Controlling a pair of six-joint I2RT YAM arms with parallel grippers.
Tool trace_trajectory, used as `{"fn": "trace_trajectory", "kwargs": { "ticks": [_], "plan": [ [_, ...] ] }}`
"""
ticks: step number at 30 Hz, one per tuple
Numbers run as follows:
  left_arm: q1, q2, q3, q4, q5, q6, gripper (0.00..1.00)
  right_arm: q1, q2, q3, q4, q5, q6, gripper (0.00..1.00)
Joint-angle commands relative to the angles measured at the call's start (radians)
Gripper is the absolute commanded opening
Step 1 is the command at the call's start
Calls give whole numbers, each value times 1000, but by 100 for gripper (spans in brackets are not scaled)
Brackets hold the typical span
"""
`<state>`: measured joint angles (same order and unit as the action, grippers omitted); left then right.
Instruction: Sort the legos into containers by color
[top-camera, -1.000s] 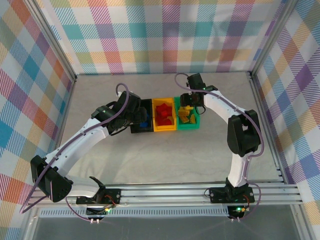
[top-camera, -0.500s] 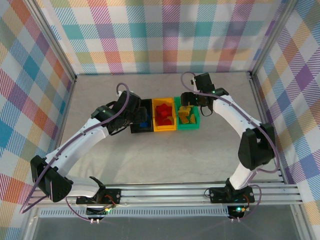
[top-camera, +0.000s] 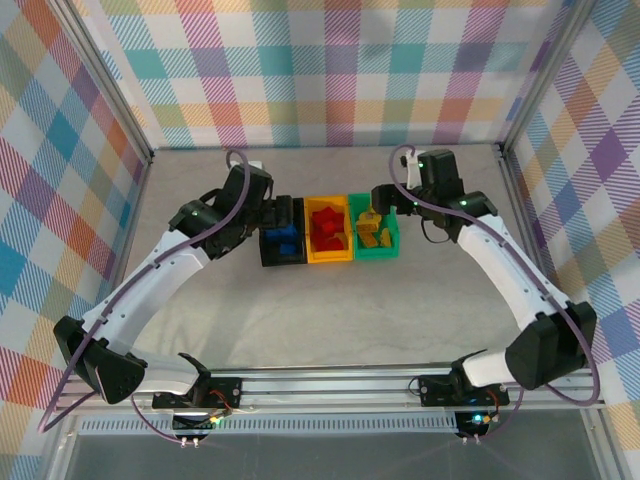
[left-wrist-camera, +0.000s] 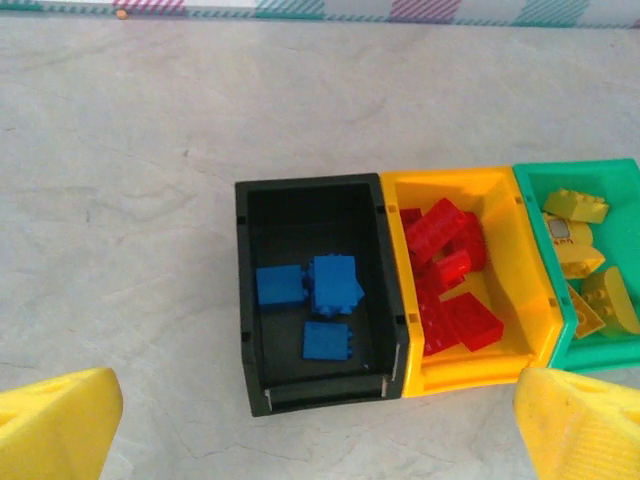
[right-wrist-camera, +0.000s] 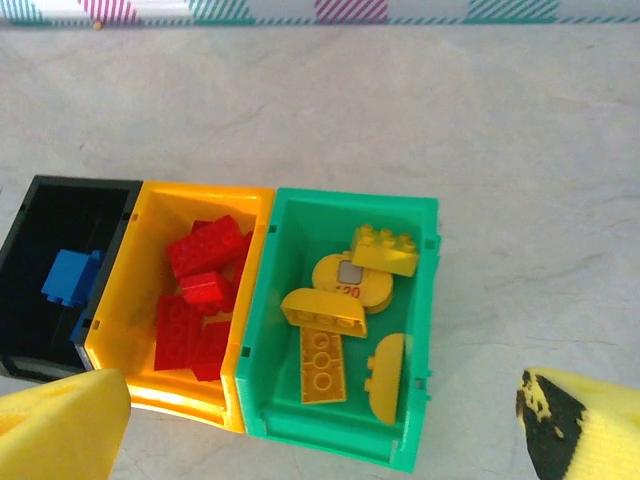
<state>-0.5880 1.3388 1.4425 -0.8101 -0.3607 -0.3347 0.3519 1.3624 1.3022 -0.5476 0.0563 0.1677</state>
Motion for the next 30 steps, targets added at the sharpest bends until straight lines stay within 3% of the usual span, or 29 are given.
{"fn": "trace_trajectory", "kwargs": {
  "ticks": [1,11,16,20,23,30],
  "plan": [
    [51,17,66,-86,-18,2,100,-38,-67,-29,-46,41,10,99],
    [181,-88,-3,-30,-141,11,100,-104,-254,-137,-82,64,39,99],
    [291,-165,-195,166,-61,53,100,-116,-283,-190,-57,138,31,99],
    [321,-220,-384,329,-203,74,100,-124,-309,-236,-18,174,35,99],
    [398,-233,-493,431,-97,96,100,-129,-329,-280,35,179,-8,99],
    [438,-207,-760,834,-94,201,100,-131,-378,-390,155,288,-37,99]
  ]
}}
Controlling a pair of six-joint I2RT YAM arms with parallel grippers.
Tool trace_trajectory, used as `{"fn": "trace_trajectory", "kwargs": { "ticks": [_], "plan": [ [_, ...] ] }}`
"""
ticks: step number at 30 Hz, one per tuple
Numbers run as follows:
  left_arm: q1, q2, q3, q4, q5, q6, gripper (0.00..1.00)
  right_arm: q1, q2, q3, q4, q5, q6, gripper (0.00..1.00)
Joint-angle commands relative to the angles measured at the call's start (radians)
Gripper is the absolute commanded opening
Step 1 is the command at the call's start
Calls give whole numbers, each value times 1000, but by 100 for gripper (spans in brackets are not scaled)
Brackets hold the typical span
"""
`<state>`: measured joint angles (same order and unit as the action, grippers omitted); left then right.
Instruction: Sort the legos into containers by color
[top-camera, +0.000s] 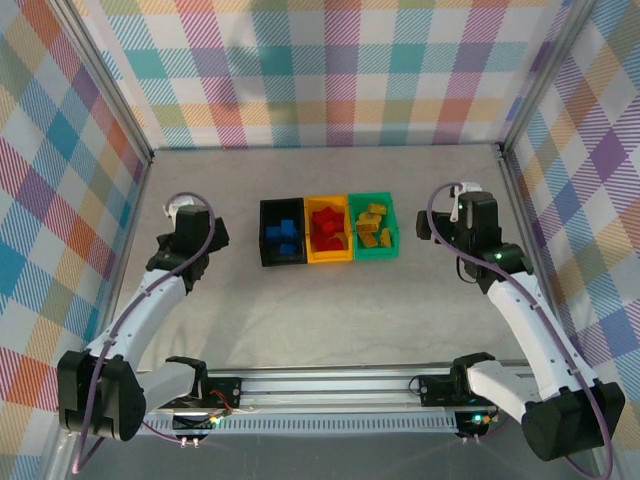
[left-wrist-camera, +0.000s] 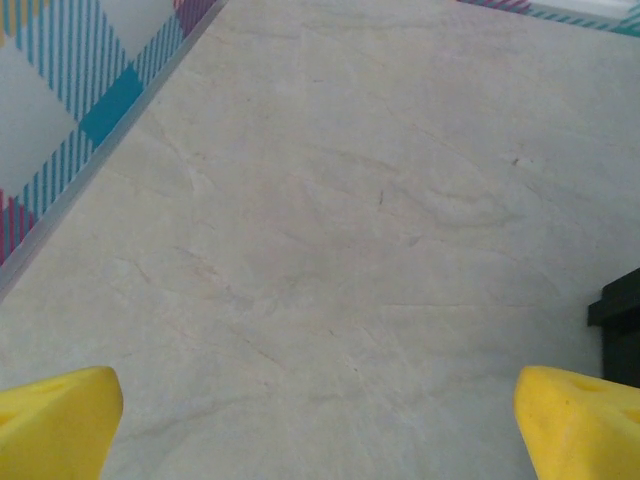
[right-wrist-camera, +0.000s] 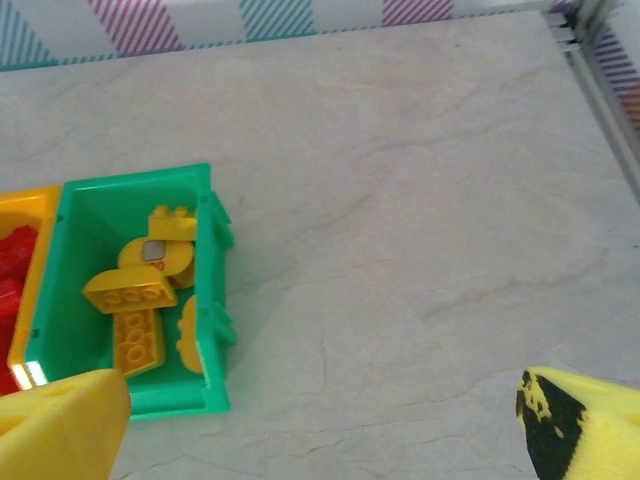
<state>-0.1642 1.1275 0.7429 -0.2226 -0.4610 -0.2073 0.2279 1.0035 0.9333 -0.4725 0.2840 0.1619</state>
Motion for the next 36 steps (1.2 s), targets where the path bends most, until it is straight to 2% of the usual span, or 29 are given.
{"fn": "trace_trajectory", "kwargs": {
  "ticks": [1,3,9,14,16,17,18,19,20,22,26,29,36],
  "plan": [
    [19,23,-94,308,-8,94,100,-8,-15,-24,80,66,-37,99],
    [40,76,-147,429,-7,113,100,-8,-6,-25,77,77,-41,99],
    [79,260,-236,698,113,136,100,-9,27,-34,90,67,-77,99],
    [92,341,-383,1072,213,178,100,-9,39,-82,154,20,-116,99],
    [97,464,-437,1299,227,186,100,-11,48,-97,178,10,-136,99],
    [97,472,-445,1347,263,205,100,-10,53,-104,186,0,-146,99],
    [97,425,-420,1225,282,200,100,-10,57,-113,204,-17,-156,99],
    [96,432,-398,1172,294,206,100,-12,61,-126,228,-42,-174,98],
    [97,460,-384,1204,324,223,100,-13,64,-147,261,-65,-194,99],
    [96,445,-319,1038,370,237,100,-14,63,-199,345,-102,-234,99],
    [98,452,-323,1067,371,238,100,-24,55,-302,498,-128,-251,99],
    [98,451,-324,1065,372,239,100,-58,73,-359,584,-197,-249,99],
    [98,451,-323,1065,371,240,100,-163,147,-554,990,-370,-251,99]
  ]
}}
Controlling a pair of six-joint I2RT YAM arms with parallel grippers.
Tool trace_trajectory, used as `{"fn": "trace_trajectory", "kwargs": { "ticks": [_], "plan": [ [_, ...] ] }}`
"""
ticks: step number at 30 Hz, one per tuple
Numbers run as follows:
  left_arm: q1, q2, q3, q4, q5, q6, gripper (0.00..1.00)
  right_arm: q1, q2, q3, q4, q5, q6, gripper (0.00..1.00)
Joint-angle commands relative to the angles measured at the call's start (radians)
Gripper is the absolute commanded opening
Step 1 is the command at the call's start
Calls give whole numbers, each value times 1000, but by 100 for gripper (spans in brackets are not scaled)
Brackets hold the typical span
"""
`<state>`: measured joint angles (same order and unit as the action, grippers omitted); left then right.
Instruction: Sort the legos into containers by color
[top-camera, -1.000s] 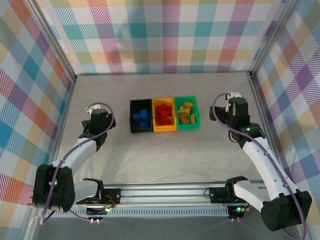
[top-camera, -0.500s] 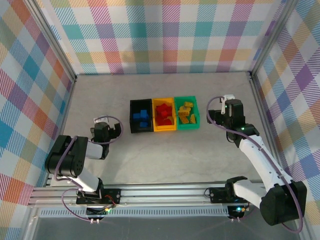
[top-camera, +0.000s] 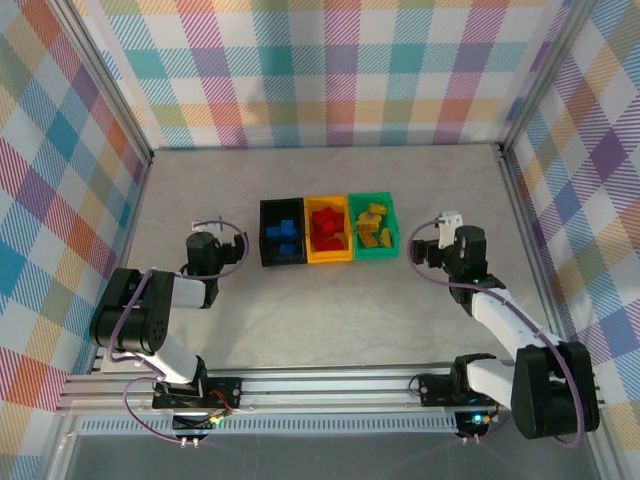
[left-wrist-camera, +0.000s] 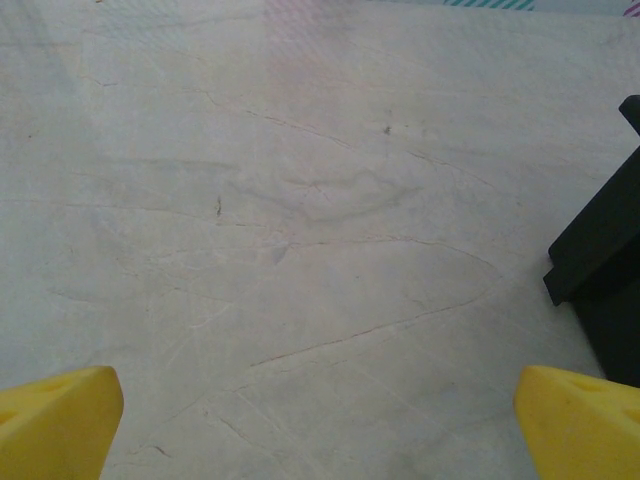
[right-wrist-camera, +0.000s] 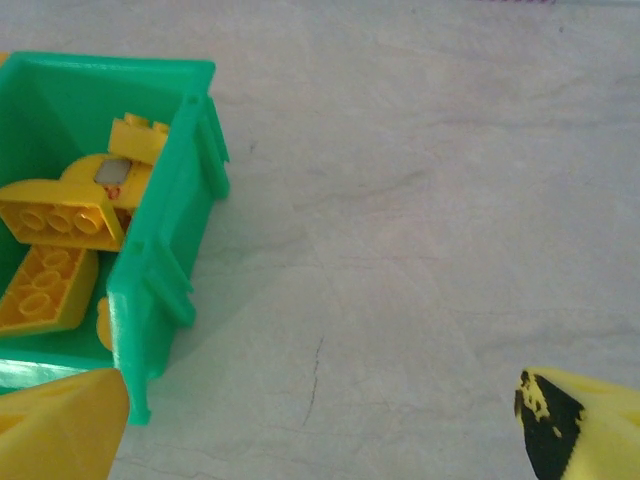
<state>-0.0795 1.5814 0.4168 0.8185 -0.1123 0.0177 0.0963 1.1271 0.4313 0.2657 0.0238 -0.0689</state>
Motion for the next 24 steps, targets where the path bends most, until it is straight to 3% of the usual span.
{"fn": "trace_trajectory", "kwargs": {
  "ticks": [1,12,19,20,24],
  "plan": [
    [14,-3,3,24,22,14,100,-49,39,-71,305,-130,-20,99],
    [12,-3,2,24,23,14,100,-130,211,-78,506,-233,55,99],
    [12,-3,4,23,23,14,100,-150,422,-53,657,-287,72,99],
    [13,-3,4,23,24,14,100,-157,397,-33,571,-293,57,99],
    [13,-3,3,23,23,15,100,-149,411,-29,584,-219,83,99]
  ]
}}
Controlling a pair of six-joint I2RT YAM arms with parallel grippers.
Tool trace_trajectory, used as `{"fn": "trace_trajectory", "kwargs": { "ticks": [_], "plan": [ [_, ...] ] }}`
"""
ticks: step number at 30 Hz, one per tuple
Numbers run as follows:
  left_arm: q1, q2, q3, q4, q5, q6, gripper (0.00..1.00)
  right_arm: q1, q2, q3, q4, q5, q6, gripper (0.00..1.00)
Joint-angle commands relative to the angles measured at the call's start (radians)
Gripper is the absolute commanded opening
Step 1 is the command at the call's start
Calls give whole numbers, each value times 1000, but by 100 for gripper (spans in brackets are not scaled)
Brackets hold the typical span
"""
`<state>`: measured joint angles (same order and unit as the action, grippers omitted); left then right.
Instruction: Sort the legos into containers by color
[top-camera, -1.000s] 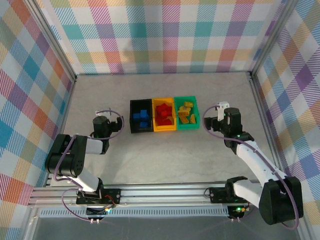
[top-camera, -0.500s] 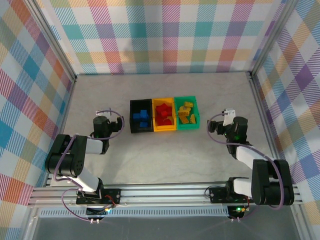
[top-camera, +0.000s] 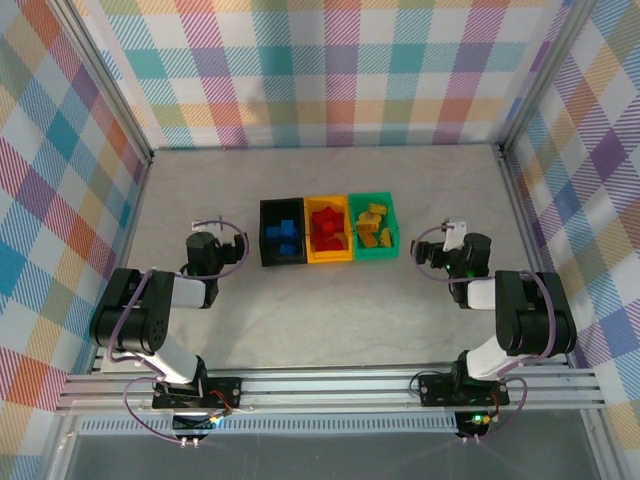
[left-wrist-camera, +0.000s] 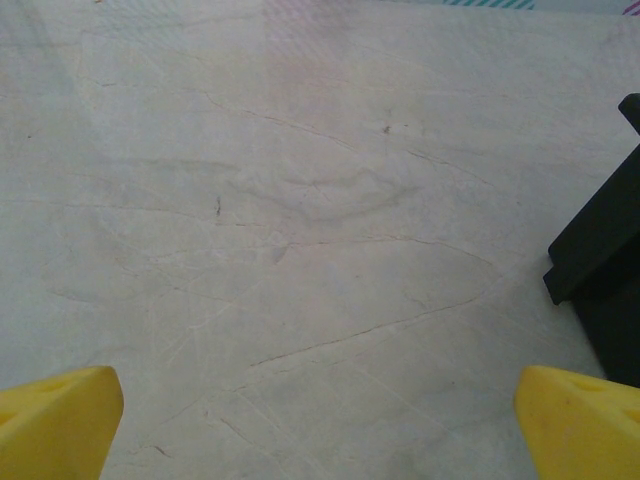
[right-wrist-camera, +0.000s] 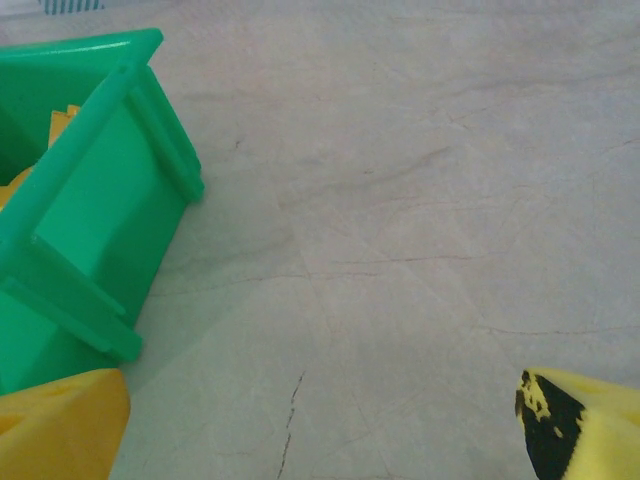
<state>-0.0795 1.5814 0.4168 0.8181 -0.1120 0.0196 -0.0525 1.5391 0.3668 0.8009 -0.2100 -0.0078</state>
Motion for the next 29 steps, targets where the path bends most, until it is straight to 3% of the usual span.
{"fn": "trace_trajectory", "kwargs": {
  "ticks": [1,29],
  "plan": [
    [13,-3,3,24,22,13,100,3,-8,41,25,40,22,99],
    [12,-3,3,24,22,13,100,29,-8,50,11,103,19,99]
  ]
}}
